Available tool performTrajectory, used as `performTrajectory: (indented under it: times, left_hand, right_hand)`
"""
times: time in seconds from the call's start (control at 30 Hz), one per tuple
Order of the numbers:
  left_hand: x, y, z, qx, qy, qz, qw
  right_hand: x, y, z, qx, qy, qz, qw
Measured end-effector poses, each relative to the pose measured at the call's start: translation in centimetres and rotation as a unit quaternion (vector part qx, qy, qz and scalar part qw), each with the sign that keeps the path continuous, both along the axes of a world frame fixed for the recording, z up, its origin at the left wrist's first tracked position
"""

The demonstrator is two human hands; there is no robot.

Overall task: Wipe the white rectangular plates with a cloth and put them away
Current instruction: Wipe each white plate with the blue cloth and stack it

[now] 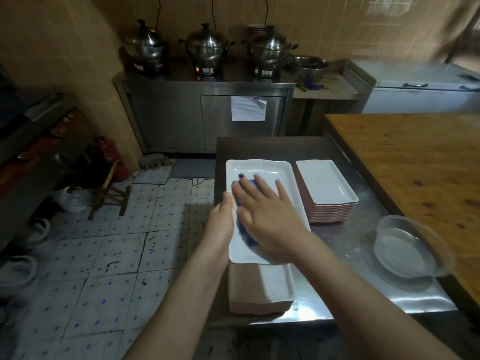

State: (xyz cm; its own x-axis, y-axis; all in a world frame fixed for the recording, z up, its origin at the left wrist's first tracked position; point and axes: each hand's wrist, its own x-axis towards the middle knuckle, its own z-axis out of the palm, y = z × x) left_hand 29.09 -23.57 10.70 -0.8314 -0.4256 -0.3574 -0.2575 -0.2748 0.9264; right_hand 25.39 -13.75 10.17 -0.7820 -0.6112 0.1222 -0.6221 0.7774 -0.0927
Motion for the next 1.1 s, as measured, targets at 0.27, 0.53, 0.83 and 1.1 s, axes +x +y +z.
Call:
performTrajectory:
  times: [0.27, 0.53, 0.83, 1.1]
  left_hand:
    - [0.9, -1.7, 1.3, -0.032, 0.031, 0.006, 0.999]
    - [1.2, -0.3, 0.1, -0.056, 0.011, -0.015, 0.998]
    - [2.1, -2.5, -0.1, -0.053, 0.021, 0.000, 0.998]
    - [2.9, -0.9, -1.1, -0.028, 0.016, -0.001, 0.999]
  right_hand:
    - [0.7, 2.5, -0.1, 0.008, 0.030, -0.098, 0.995]
    - [0.5, -0.2, 0.3, -0.012, -0.028, -0.042, 0.999]
    - [4.8, 1.5, -2.2, -0.009, -0.050, -0.058, 0.997]
    - [2.4, 0.2, -0.6, 0.002, -0.012, -0.065, 0.998]
